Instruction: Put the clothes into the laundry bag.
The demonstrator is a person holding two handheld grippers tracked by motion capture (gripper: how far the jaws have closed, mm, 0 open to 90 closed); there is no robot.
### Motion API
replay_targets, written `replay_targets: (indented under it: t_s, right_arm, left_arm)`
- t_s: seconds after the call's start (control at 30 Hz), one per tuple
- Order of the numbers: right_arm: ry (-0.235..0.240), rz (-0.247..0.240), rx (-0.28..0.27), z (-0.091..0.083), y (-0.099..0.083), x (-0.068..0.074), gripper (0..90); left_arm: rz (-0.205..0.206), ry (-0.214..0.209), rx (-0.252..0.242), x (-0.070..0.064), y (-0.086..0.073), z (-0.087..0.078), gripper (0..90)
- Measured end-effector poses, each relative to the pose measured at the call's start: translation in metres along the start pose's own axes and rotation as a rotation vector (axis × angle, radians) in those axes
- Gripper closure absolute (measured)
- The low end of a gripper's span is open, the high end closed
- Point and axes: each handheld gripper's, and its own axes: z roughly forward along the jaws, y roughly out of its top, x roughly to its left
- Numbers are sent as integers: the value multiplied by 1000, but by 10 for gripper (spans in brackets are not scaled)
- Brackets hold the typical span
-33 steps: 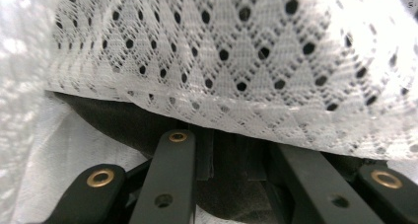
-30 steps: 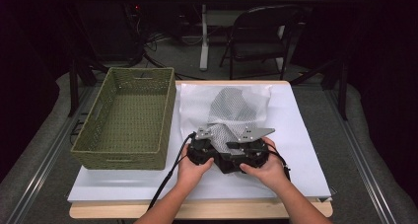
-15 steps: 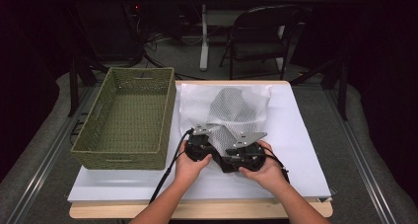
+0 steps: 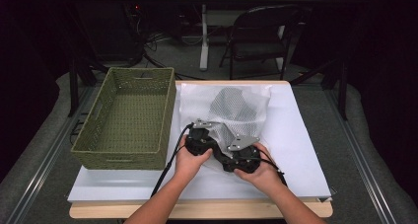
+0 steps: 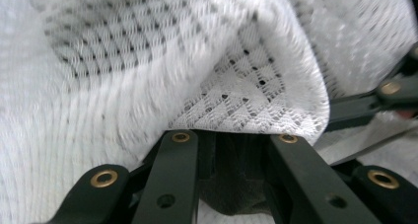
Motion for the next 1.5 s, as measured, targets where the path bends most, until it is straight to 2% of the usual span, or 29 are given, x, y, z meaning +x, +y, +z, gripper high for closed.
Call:
replay_targets:
  t_s: [0.17,0.2,0.23,0.3,0.37,0.43,0.5,0.57,0.63,0.67,0.7,0.73,0.8,0.87,0.97,1.1,1.17,1.23,1.33,1.4,1.5]
  right_arm:
    - [-33,36,-17,5,1,-4,571]
    - [-33,50,-19,6,1,-5,620]
    - [-37,60,-22,6,1,-7,705]
    - [-40,74,-25,5,2,-10,801]
    - [-23,84,-35,3,1,-13,889]
    - [2,94,-47,-2,1,-16,896]
    - [47,124,-80,-11,2,-20,898]
    - [56,134,-89,-14,2,-21,899]
    - [78,138,-130,-28,7,-24,900]
    - [78,138,-130,-28,7,-24,900]
    - [99,146,-165,-37,12,-25,900]
    - [112,152,-185,-41,15,-25,900]
    - [147,164,-225,-49,21,-25,900]
    - [160,168,-257,-56,28,-24,900]
    - [169,161,-301,-65,36,-24,900]
    - [145,151,-334,-75,42,-25,900]
    - [133,160,-335,-77,41,-28,900]
    - [136,180,-341,-76,38,-32,900]
    - [132,194,-342,-76,36,-36,900]
    - [124,198,-348,-77,35,-39,900]
    - [125,199,-350,-77,35,-38,900]
  left_arm:
    - [8,6,-8,-1,10,1,809]
    - [16,6,-6,-1,11,2,812]
    - [24,9,-2,-1,13,2,814]
    - [22,1,-1,-1,15,4,816]
    - [21,-11,-1,0,17,6,816]
    - [15,-16,-2,0,17,6,816]
    - [17,-20,3,3,17,5,814]
    - [29,-15,0,3,17,5,812]
    - [39,-9,9,1,14,3,800]
    - [39,-9,9,1,14,3,798]
    - [45,-2,4,1,13,3,796]
    - [32,-5,0,0,11,3,794]
    - [36,-8,-5,-1,6,4,794]
    - [32,-14,-10,-1,4,5,795]
    - [32,-10,-21,-3,2,8,796]
    - [26,-14,-33,-4,3,6,765]
    - [31,11,-41,-7,2,2,708]
    - [51,36,-41,-7,1,-5,695]
    - [48,58,-58,-4,-1,-13,644]
    - [39,104,-65,2,-3,-19,609]
    - [13,135,-78,9,-3,-21,565]
